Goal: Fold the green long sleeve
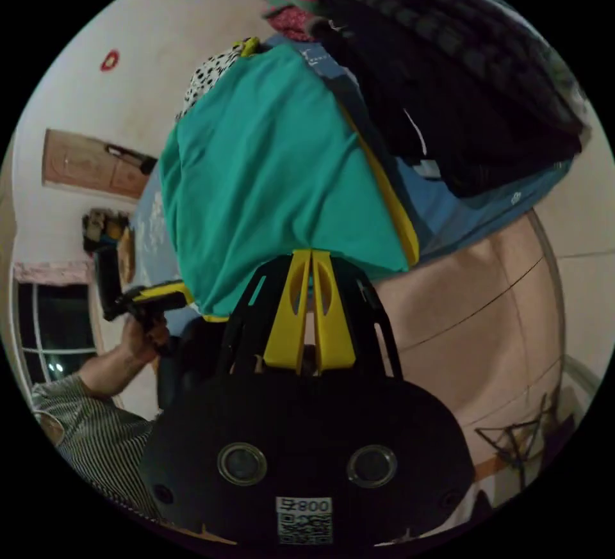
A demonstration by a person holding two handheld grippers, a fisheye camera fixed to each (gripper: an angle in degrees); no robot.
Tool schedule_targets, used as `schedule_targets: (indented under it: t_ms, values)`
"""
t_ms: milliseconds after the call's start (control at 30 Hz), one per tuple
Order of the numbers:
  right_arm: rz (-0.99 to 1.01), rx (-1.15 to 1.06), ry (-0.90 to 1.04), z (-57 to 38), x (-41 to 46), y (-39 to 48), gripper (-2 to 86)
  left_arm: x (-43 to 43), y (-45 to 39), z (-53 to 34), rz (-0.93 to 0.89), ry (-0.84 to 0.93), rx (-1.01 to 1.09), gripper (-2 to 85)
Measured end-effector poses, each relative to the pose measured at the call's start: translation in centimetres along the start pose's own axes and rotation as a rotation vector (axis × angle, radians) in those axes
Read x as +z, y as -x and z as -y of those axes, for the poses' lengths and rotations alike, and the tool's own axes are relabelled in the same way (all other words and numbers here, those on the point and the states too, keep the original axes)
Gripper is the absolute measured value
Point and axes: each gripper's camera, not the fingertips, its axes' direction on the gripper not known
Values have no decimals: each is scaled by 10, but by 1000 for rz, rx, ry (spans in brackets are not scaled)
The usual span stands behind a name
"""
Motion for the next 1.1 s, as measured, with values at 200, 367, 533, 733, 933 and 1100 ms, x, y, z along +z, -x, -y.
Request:
schedule_targets:
  t_ms: [200, 367, 533, 733, 933, 1100]
  values:
    - [-34, -47, -163, -20, -22, 52, 1, -20, 0, -5, 16, -134, 110, 2]
    - [-235, -191, -159, -20, 2, 116, 1, -23, -6, 33, 213, -156, 208, 2]
    - [-426, -234, -179, -25, 42, 164, 1, 7, 16, 50, 484, 24, 198, 1]
    - [-343, -170, -244, -29, 46, 191, 1, -21, 16, 24, 386, -121, 174, 1]
    - [-324, -147, -269, -28, 51, 224, 1, -7, -2, 20, 456, 6, 273, 2]
    - [-291, -127, -268, -25, 52, 250, 1, -43, 5, -8, 365, -62, 218, 1]
